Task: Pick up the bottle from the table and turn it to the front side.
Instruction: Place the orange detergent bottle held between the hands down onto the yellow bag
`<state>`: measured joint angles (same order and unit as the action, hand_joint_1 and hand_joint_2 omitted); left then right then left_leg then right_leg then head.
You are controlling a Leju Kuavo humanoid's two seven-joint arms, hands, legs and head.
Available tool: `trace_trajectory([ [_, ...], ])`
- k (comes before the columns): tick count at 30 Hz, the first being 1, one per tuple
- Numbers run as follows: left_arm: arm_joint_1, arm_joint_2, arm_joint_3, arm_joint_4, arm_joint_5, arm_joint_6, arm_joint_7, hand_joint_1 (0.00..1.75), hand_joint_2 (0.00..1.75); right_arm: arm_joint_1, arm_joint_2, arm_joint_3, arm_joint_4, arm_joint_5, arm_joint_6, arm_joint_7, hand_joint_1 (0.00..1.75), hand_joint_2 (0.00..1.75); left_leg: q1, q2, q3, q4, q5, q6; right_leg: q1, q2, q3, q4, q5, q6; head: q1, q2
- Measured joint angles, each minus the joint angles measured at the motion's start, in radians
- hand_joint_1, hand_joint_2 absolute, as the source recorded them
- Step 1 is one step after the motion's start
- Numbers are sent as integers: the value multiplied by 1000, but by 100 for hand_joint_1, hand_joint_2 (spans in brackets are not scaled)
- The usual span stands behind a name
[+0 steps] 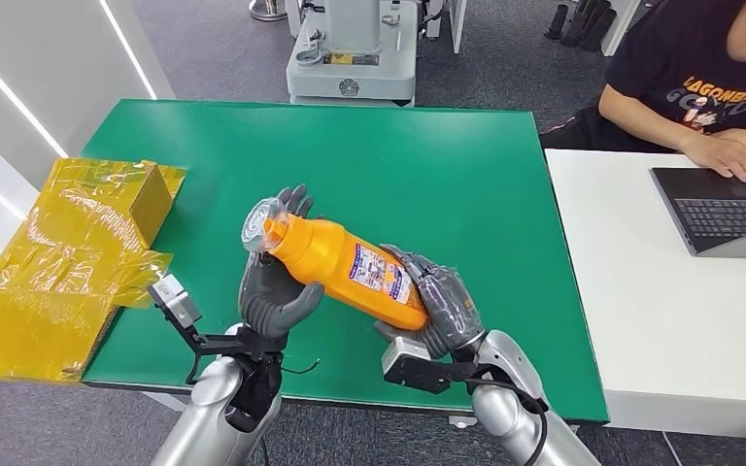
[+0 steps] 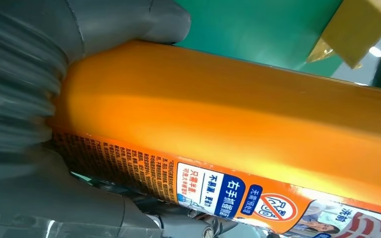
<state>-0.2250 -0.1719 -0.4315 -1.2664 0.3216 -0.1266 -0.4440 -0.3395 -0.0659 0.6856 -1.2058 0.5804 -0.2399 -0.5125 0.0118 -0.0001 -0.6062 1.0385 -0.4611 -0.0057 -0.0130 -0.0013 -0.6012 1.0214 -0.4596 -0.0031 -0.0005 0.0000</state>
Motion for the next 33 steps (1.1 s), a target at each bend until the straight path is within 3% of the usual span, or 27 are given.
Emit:
trace_trajectory([
  [21, -5, -6, 1, 34, -17, 15, 1, 0, 175, -63, 22, 14, 79, 77, 132, 59, 175, 175, 0, 0, 0, 0, 0, 0, 0, 0, 0, 0, 0, 0, 0, 0],
  [25, -5, -6, 1, 34, -24, 18, 1, 171, 175, -71, 26, 14, 99, 76, 133, 59, 175, 175, 0, 0, 0, 0, 0, 0, 0, 0, 0, 0, 0, 0, 0, 0],
  [33, -5, -5, 2, 36, -43, 8, 0, 175, 175, -78, 29, 14, 121, 75, 137, 59, 175, 175, 0, 0, 0, 0, 0, 0, 0, 0, 0, 0, 0, 0, 0, 0],
])
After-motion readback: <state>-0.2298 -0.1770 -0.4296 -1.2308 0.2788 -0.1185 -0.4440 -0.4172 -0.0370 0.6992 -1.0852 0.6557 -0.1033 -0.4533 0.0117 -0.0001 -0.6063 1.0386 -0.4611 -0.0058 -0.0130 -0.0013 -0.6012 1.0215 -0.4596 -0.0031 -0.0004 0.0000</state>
